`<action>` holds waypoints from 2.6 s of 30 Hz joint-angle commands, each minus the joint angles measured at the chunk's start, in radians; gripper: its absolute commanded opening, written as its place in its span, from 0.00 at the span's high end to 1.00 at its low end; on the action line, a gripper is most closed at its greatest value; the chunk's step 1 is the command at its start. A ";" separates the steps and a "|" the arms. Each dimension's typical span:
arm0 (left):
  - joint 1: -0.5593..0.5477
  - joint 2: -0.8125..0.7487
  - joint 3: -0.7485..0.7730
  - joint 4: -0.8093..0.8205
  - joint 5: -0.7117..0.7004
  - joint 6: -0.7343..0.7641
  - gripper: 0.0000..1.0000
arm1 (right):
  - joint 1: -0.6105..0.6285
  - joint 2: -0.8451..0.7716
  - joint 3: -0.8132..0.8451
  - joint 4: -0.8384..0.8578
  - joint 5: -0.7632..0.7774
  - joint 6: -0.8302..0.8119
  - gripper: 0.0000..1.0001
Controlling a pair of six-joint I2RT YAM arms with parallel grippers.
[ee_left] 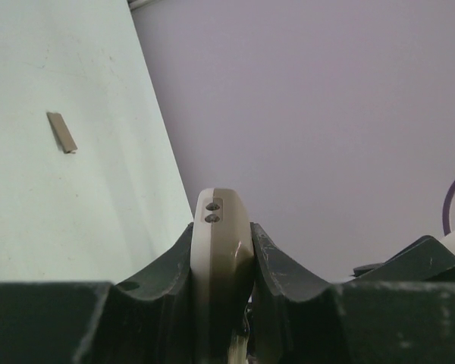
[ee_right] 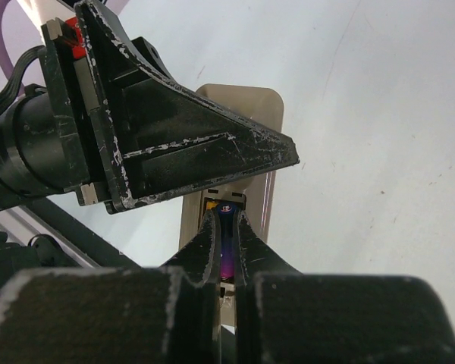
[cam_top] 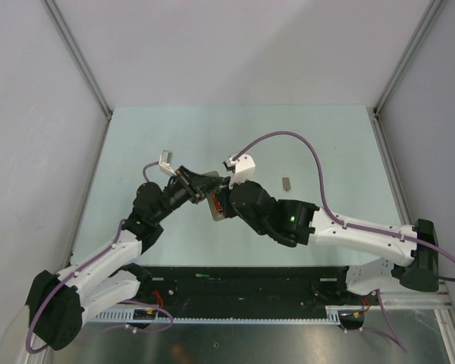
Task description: Load the batteries into the remote control
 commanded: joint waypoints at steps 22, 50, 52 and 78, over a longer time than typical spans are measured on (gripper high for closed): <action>0.003 -0.073 0.040 0.283 -0.069 -0.085 1.00 | -0.048 0.076 0.011 -0.234 -0.166 0.145 1.00; -0.001 0.004 -0.010 0.285 -0.029 -0.198 1.00 | -0.028 0.090 0.115 -0.309 -0.046 0.123 0.67; -0.004 0.004 -0.012 0.285 -0.031 -0.197 1.00 | -0.025 0.094 0.130 -0.310 -0.044 0.122 0.65; -0.005 0.018 -0.018 0.285 -0.029 -0.181 1.00 | -0.019 0.055 0.205 -0.332 -0.084 0.114 0.35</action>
